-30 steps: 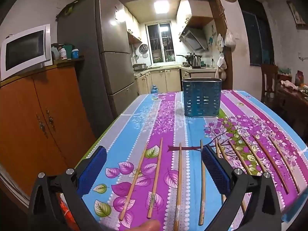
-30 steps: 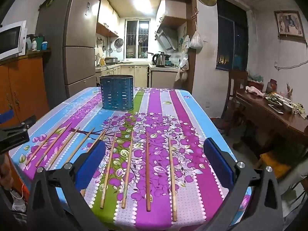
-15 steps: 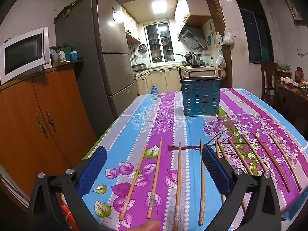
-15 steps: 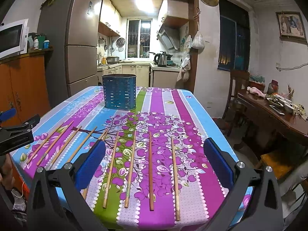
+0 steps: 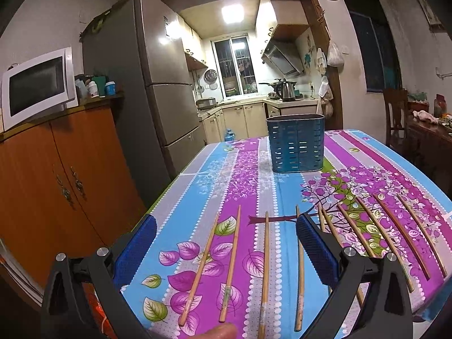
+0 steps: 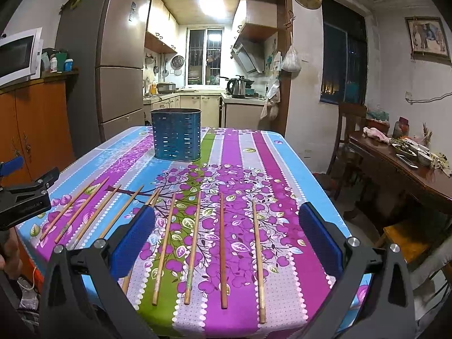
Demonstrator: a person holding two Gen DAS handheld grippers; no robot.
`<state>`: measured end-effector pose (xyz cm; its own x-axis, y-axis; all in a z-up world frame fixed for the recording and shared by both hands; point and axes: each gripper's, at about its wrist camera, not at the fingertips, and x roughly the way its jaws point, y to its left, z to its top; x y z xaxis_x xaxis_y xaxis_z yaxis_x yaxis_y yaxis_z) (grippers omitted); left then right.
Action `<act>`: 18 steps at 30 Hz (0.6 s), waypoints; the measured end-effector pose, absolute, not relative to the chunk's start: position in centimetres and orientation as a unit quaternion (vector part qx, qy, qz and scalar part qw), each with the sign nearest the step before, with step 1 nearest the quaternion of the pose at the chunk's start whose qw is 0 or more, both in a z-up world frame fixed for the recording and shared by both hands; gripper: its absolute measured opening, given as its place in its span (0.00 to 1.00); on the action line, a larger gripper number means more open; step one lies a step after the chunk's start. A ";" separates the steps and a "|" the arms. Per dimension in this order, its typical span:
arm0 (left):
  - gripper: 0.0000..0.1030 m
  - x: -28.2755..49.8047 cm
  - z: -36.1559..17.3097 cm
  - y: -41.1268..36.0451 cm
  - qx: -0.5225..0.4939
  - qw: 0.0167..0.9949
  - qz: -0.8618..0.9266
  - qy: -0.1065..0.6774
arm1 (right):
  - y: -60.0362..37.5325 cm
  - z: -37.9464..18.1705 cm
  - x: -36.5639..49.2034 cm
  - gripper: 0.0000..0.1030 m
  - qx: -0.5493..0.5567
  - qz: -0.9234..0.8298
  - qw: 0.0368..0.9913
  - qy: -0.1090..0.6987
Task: Organize utensils
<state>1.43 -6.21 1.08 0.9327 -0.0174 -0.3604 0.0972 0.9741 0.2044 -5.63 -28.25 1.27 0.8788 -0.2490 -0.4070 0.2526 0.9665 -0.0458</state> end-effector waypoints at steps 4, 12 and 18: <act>0.96 1.3 1.1 -6.3 0.114 0.977 -0.028 0.178 | -28.2 1.2 -5.7 0.95 0.005 -0.129 0.969 0.210; 0.96 1.3 1.1 -6.3 0.114 0.977 -0.027 0.178 | -28.2 1.2 -5.7 0.95 0.004 -0.129 0.969 0.209; 0.96 1.3 1.0 -6.2 0.117 0.977 -0.025 0.176 | -28.1 1.3 -5.7 0.95 0.004 -0.129 0.969 0.211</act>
